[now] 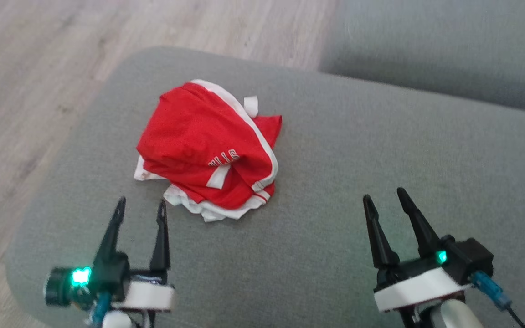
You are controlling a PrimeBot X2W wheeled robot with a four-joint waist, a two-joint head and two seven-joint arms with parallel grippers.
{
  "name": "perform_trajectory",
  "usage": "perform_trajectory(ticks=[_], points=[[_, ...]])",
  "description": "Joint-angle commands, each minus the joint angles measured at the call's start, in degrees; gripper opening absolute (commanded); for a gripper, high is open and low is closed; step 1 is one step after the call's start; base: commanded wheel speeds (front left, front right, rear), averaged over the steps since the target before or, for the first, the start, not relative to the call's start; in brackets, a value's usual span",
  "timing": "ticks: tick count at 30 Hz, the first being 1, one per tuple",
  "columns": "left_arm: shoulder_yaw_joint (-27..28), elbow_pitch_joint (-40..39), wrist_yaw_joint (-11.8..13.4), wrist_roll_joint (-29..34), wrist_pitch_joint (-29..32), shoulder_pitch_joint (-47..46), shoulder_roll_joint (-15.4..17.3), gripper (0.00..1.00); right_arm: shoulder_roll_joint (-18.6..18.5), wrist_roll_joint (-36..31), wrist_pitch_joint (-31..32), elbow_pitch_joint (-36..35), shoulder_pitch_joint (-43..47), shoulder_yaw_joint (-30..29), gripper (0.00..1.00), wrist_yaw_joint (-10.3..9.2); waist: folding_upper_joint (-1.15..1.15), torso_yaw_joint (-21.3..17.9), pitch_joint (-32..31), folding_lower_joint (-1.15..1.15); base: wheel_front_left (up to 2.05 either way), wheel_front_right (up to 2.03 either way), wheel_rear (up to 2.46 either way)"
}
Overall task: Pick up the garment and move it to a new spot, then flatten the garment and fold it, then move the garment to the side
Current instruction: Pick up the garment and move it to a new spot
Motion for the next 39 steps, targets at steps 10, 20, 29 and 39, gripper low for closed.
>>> perform_trajectory(ticks=[10, 20, 29, 39], points=[[0.21, 11.01, -10.61, 0.41, 10.58, -22.66, 8.82, 1.00, -0.39, -2.31, -0.61, -2.65, -6.79, -0.16, 1.00, 0.44, 0.00, -4.86, 9.02, 0.00, 0.00, 0.00, 0.00], [-5.68, 22.59, -13.89, -4.65, 22.01, -36.23, 13.92, 1.00, -0.39, -2.35, -0.61, -2.39, -9.51, -1.06, 1.00, 0.44, 0.00, -8.10, 14.18, 0.00, 0.00, 0.00, 0.00], [-13.93, 28.14, -13.94, -11.85, 22.71, -39.29, 17.98, 0.00, -0.39, -2.76, -0.61, -2.39, -10.16, -2.26, 1.00, 0.44, 0.00, -10.34, 14.00, 0.00, 0.00, 0.00, 0.00], [-14.98, 26.69, -13.01, -10.99, 12.70, -40.05, 18.47, 0.00, -0.39, -2.19, -0.61, -1.69, -8.32, -2.31, 1.00, 0.44, 0.00, -10.22, 9.23, 0.00, 0.00, 0.00, 0.00]])
